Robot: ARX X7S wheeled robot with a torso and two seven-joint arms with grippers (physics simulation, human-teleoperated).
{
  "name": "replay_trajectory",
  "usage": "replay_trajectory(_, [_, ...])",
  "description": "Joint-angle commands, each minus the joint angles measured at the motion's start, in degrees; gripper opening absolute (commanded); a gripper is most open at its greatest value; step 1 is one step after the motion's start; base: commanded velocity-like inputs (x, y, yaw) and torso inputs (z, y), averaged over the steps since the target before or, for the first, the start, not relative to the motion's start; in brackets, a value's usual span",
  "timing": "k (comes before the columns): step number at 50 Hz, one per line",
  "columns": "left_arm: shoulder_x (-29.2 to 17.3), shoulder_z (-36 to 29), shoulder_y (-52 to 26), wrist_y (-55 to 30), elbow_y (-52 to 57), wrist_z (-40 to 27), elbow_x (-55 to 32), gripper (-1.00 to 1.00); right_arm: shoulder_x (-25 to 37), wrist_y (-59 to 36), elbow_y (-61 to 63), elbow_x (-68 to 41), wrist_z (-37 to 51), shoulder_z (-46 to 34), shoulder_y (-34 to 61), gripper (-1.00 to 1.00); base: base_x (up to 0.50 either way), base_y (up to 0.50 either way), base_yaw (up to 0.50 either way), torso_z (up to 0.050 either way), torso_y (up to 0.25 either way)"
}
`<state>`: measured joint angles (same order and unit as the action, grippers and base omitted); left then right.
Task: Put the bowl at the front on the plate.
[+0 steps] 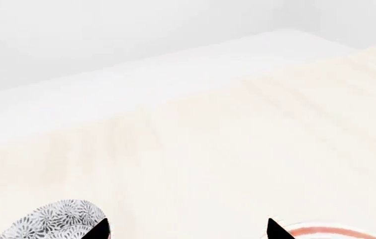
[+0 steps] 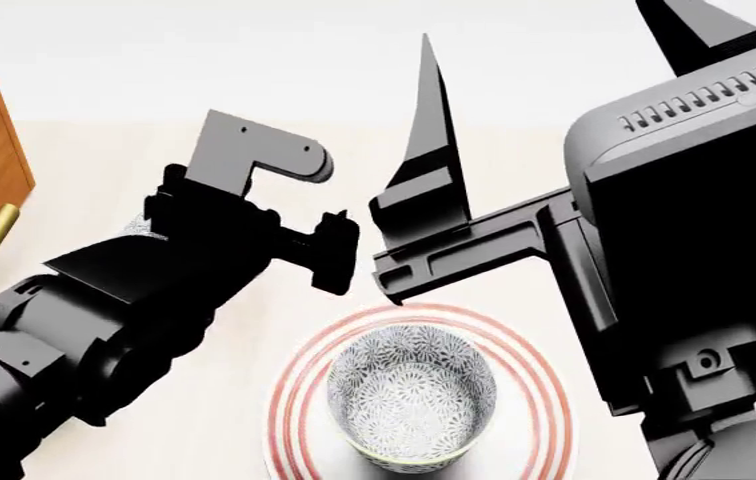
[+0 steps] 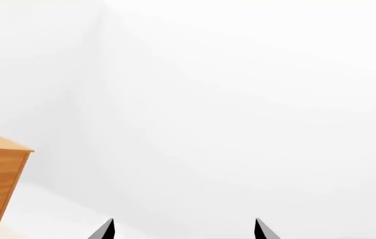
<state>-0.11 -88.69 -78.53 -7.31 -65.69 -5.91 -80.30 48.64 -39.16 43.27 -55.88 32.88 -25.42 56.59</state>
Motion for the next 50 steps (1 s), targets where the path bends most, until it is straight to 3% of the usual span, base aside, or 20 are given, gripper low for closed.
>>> replay_trajectory(1, [-6.94,0.84,1.39,6.18,10.15,-6.13,0.69,1.0,0.39,1.03,-0.4,0.72,0.39,0.5,-1.15,1.0,0.0,0.0,0.0,0.0,0.0])
replay_trajectory(4, [-13.64,0.66,2.31,7.44,23.03,-12.15,1.38,1.0,0.21,1.64,-0.87,1.39,0.21,0.42,-1.65,1.0,0.0,0.0,0.0,0.0,0.0])
replay_trajectory(8, [-18.89,0.34,2.92,8.51,33.59,-16.68,2.46,1.0,-0.08,1.43,-0.99,1.58,0.22,0.08,-1.45,1.0,0.0,0.0,0.0,0.0,0.0])
replay_trajectory(18, [-27.64,0.65,3.92,12.41,52.83,-26.95,5.95,1.0,-0.78,0.75,-0.94,1.7,0.03,-0.78,-0.61,1.0,0.0,0.0,0.0,0.0,0.0])
replay_trajectory(40, [-41.02,2.93,7.12,18.87,83.8,-39.56,9.07,1.0,-1.83,4.43,0.19,4.58,-0.41,-1.47,-3.76,1.0,0.0,0.0,0.0,0.0,0.0])
replay_trajectory(50, [-44.35,2.39,9.31,20.72,94.45,-43.6,14.57,1.0,-1.93,7.3,0.23,6.28,-0.41,-1.35,-6.93,1.0,0.0,0.0,0.0,0.0,0.0])
